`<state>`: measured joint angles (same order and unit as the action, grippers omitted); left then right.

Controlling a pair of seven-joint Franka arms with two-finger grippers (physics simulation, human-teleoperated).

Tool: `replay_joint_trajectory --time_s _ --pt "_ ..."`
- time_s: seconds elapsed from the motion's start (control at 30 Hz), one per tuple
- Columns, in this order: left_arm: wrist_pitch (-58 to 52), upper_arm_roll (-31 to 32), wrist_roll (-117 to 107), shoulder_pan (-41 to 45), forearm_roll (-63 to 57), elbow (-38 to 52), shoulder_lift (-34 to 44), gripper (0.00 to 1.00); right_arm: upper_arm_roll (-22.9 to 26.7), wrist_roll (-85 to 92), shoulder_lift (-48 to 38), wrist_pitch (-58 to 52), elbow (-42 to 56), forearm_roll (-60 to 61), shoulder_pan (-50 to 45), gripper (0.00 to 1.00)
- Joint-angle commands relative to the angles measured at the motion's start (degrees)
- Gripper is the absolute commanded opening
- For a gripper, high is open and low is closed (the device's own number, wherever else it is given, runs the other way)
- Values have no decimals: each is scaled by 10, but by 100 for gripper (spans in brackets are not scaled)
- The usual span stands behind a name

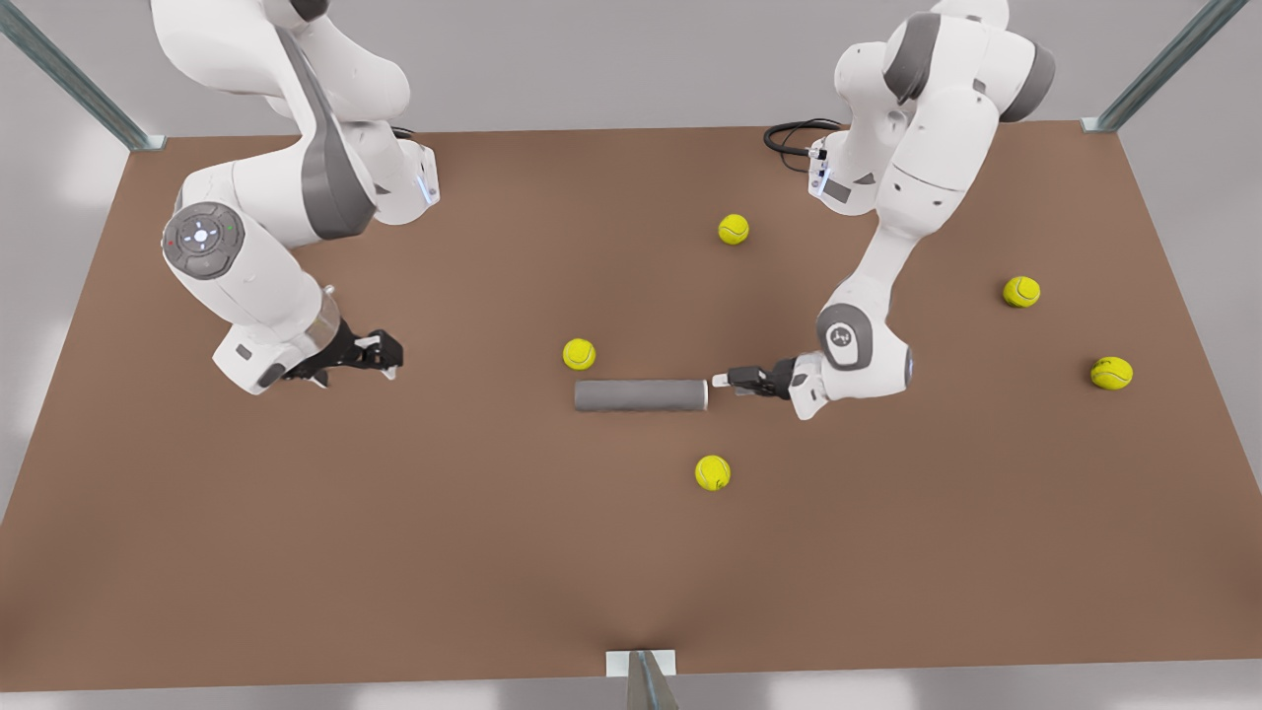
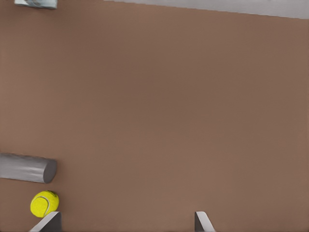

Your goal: Put the tennis tube upright

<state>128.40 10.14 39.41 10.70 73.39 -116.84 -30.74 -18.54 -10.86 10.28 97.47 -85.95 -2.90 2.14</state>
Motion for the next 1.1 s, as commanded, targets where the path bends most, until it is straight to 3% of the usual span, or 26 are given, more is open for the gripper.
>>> replay_joint_trajectory --time_s 0.0,0.1,0.97,1.03,1.07 --pt "0 3 1 0 31 1 -2 100 0 -1 0 0 2 0 -4 100" --pt "0 20 1 1 36 10 -18 100 -3 3 0 -37 18 -31 -8 100" --pt "5 44 19 31 84 39 -72 100 -1 1 8 -39 28 -27 1 100" --pt "5 45 20 33 84 40 -73 94 -1 1 9 -39 27 -27 1 100" --pt "5 45 19 34 84 40 -74 82 -1 0 9 -38 27 -27 -1 100"
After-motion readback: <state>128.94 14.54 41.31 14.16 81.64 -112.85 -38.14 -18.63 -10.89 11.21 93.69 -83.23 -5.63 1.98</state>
